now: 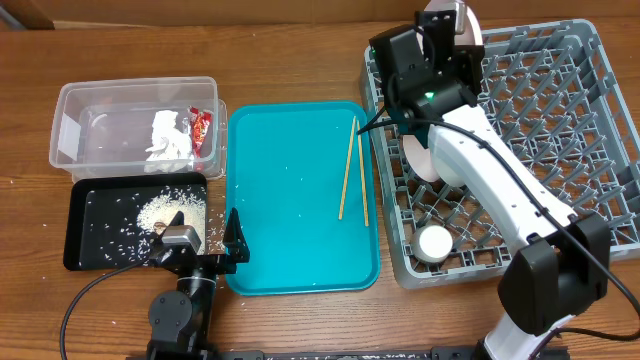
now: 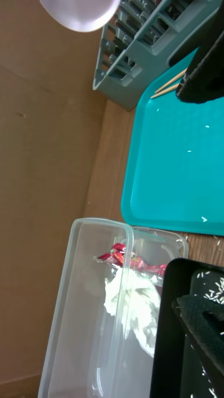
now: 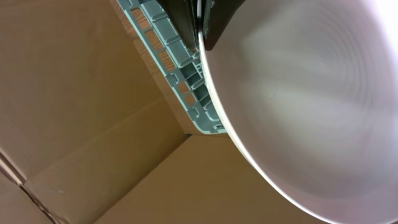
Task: Sort waste into correct bins and load items into the dishwasher
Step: 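Lift the white plate with the right gripper and stand it in the rack, then move the right gripper to the chopsticks and grasp one, then carry the chopstick with the right gripper into the dish rack, then return the right gripper to the teal tray and grasp the second chopstick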
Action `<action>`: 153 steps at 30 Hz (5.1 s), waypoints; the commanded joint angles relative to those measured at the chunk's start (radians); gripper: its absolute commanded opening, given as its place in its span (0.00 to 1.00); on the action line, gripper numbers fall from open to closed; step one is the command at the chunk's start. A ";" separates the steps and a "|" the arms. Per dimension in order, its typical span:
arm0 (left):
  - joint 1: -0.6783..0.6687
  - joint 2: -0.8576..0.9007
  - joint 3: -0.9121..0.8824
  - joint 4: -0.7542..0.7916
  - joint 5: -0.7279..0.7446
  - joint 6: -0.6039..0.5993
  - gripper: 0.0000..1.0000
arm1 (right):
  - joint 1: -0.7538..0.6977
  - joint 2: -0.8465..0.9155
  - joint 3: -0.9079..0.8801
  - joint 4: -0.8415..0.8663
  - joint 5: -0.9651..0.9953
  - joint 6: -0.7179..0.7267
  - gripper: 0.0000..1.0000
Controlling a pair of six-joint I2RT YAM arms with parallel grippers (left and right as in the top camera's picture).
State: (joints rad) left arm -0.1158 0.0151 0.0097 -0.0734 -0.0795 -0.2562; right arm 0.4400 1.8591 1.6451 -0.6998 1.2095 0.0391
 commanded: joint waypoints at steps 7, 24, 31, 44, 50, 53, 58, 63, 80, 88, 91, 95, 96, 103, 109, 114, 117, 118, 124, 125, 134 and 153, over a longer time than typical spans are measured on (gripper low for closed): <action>0.006 -0.010 -0.005 0.004 -0.005 -0.010 1.00 | 0.018 0.063 -0.002 0.003 0.000 -0.018 0.04; 0.006 -0.010 -0.005 0.004 -0.005 -0.010 1.00 | 0.231 -0.019 0.011 0.116 0.175 -0.159 0.77; 0.006 -0.010 -0.005 0.004 -0.005 -0.010 1.00 | 0.415 -0.067 0.011 -0.175 -0.465 0.096 0.76; 0.006 -0.010 -0.005 0.004 -0.005 -0.010 1.00 | 0.297 -0.060 -0.147 -0.200 -1.019 0.628 0.63; 0.006 -0.010 -0.005 0.004 -0.005 -0.010 1.00 | 0.273 -0.048 -0.296 -0.046 -1.067 0.674 0.53; 0.006 -0.010 -0.005 0.004 -0.005 -0.010 1.00 | 0.272 -0.024 -0.330 -0.007 -1.081 0.698 0.47; 0.006 -0.010 -0.005 0.004 -0.005 -0.010 1.00 | 0.272 0.035 -0.331 0.000 -1.084 0.698 0.47; 0.006 -0.010 -0.005 0.004 -0.005 -0.010 1.00 | 0.252 0.096 -0.330 -0.001 -1.135 0.746 0.47; 0.006 -0.010 -0.005 0.004 -0.005 -0.010 1.00 | 0.210 0.157 -0.300 -0.031 -1.370 0.825 0.04; 0.006 -0.010 -0.005 0.004 -0.005 -0.010 1.00 | 0.209 -0.065 -0.157 -0.174 -1.115 0.584 0.04; 0.006 -0.010 -0.005 0.004 -0.005 -0.010 1.00 | 0.201 -0.148 -0.124 -0.177 -1.041 0.375 0.04; 0.006 -0.010 -0.005 0.004 -0.005 -0.010 1.00 | 0.154 -0.199 -0.123 -0.204 -1.026 0.203 0.04; 0.006 -0.010 -0.005 0.004 -0.005 -0.010 1.00 | 0.137 -0.198 -0.124 -0.225 -1.026 0.187 0.04; 0.006 -0.010 -0.005 0.004 -0.005 -0.010 1.00 | -0.013 -0.100 -0.169 -0.284 -1.032 0.161 0.04; 0.006 -0.010 -0.005 0.004 -0.005 -0.010 1.00 | -0.037 -0.045 -0.169 -0.319 -1.090 0.094 0.04; 0.006 -0.010 -0.005 0.004 -0.005 -0.010 1.00 | -0.011 -0.074 -0.149 -0.352 -1.091 0.095 0.37; 0.006 -0.010 -0.005 0.004 -0.005 -0.010 1.00 | 0.021 -0.115 -0.144 -0.365 -1.092 0.106 0.42; 0.006 -0.010 -0.005 0.004 -0.005 -0.010 1.00 | 0.035 -0.131 -0.144 -0.365 -1.092 0.121 0.43; 0.006 -0.010 -0.005 0.004 -0.005 -0.010 1.00 | 0.149 -0.159 -0.149 -0.361 -1.169 0.187 0.43; 0.006 -0.010 -0.005 0.004 -0.005 -0.010 1.00 | 0.169 -0.153 -0.153 -0.357 -1.160 0.202 0.43; 0.006 -0.010 -0.005 0.004 -0.005 -0.010 1.00 | 0.249 0.035 -0.187 -0.288 -0.963 0.290 0.43; 0.006 -0.010 -0.005 0.004 -0.005 -0.010 1.00 | 0.238 0.249 -0.187 -0.227 -1.106 0.311 0.32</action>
State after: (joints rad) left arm -0.1158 0.0151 0.0097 -0.0734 -0.0795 -0.2562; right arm 0.6846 2.0865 1.4612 -0.9226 0.2306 0.3443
